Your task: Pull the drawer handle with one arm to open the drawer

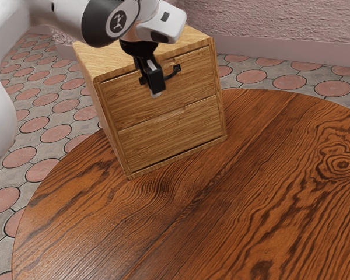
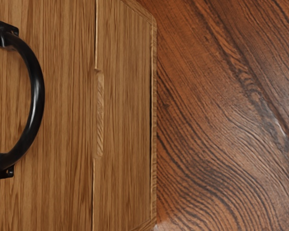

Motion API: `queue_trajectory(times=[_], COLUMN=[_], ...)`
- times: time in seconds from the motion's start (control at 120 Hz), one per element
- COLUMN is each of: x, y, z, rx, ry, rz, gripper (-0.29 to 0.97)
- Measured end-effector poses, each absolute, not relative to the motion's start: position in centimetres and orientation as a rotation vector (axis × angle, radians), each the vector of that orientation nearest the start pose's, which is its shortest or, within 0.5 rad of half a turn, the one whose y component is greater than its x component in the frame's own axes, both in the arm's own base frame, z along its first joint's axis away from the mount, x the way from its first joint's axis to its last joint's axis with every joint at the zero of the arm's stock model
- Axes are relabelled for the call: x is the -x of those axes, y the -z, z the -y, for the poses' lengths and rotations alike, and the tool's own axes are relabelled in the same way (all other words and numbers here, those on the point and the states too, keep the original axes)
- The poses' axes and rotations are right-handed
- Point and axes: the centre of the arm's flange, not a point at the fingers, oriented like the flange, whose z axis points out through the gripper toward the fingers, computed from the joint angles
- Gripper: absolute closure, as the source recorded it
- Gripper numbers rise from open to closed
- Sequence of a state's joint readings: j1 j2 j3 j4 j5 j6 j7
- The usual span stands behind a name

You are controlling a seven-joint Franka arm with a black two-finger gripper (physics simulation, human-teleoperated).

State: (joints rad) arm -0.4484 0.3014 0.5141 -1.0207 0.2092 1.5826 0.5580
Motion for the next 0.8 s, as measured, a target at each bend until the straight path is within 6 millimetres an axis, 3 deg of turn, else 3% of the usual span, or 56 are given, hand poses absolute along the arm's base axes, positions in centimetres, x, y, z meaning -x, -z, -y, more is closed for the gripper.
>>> queue_trajectory(times=[0.15, 0.325, 0.458, 0.658, 0.8], x=[-63.9, -64.4, -64.9, -65.5, -66.6], y=[-71.3, -70.6, -69.5, -69.8, -69.6], z=[-1.1, -3.3, -3.1, -0.6, -2.0], rx=[2.597, 2.594, 2.598, 2.589, 2.556], ry=[0.248, 0.249, 0.242, 0.302, 0.298], rz=[-0.747, -0.81, -0.881, -0.992, -0.981], gripper=[0.0, 0.0, 0.0, 0.0, 0.0])
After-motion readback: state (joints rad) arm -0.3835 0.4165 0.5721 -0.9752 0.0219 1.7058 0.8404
